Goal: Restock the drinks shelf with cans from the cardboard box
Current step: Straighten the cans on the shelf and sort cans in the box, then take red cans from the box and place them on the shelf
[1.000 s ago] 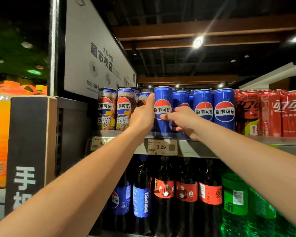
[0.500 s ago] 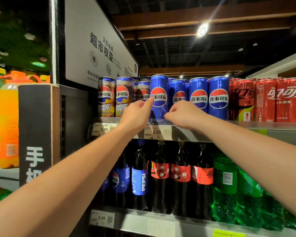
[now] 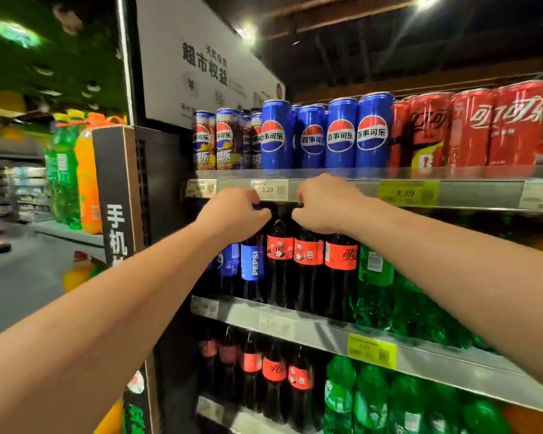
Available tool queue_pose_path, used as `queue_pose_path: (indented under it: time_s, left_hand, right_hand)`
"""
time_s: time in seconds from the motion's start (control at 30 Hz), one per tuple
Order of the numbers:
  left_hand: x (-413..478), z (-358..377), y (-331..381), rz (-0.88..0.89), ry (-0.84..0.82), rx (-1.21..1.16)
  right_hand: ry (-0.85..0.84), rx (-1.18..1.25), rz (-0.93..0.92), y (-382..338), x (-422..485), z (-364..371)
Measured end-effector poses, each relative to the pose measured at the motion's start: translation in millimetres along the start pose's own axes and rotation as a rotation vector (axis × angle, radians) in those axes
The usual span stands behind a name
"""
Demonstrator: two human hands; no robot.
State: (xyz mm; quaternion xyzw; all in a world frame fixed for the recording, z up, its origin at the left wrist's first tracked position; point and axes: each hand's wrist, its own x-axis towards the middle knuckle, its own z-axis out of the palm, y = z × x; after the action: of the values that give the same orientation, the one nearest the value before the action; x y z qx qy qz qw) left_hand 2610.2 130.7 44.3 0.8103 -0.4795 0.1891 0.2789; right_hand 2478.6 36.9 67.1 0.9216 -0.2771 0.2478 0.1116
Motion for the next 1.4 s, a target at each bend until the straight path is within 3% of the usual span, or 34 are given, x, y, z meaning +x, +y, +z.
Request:
queue_pose_path:
  time_s: [0.23, 0.67, 1.0, 1.4]
  left_hand:
    - [-84, 36, 29, -0.095, -0.058, 0.074]
    - [-231, 172, -18, -0.108, -0.358, 0.273]
    - [-348, 291, -78, -0.146, -0.632, 0.258]
    - [-431, 422, -133, -0.124, -0.901, 0.118]
  right_hand:
    - [-0.149, 0.026, -0.075, 14, -70, 47]
    - [-0.464, 0.127, -0.161, -8, -191, 216]
    - [-0.786, 0.175, -0.244, -42, -280, 352]
    - [-1.064, 0.181, -0.127, -57, -371, 496]
